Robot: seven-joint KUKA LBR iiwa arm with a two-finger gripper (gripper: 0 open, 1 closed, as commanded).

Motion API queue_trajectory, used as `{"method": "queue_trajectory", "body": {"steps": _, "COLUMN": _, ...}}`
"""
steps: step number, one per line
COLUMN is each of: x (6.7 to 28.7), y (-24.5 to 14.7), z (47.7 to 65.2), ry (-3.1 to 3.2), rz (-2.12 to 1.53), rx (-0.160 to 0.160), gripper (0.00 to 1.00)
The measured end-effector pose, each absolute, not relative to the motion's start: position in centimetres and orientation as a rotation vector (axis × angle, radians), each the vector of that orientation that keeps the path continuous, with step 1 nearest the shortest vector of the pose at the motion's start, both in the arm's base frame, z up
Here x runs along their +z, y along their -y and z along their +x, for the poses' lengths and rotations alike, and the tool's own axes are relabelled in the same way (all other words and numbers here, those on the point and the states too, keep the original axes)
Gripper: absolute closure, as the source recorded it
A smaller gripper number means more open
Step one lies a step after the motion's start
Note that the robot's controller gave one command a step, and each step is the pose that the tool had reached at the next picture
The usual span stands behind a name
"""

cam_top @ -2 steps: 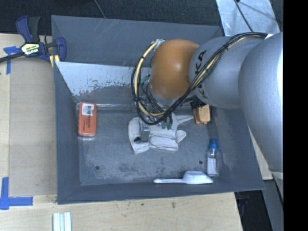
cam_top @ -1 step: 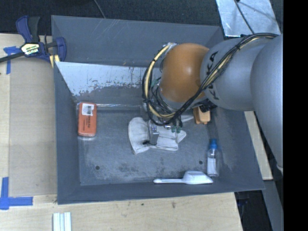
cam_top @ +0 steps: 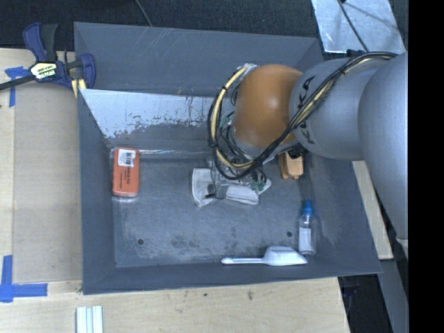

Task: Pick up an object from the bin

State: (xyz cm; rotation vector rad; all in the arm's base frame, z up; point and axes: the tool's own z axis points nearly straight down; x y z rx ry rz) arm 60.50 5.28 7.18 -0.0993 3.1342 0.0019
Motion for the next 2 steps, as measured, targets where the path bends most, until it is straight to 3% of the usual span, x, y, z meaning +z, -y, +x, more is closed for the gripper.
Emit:
{"method": "queue_trajectory", "body": {"steps": 1, "x": 7.2, "y": -5.3, "z": 60.5, "ry": -3.134, "rz": -0.099, "rx": 0.002, "gripper": 1.0}}
{"method": "queue_trajectory", "body": {"steps": 2, "x": 25.7, "y": -4.6, "z": 58.8, "ry": -3.13, "rz": -0.124, "rx": 0.0, "gripper": 1.0}}
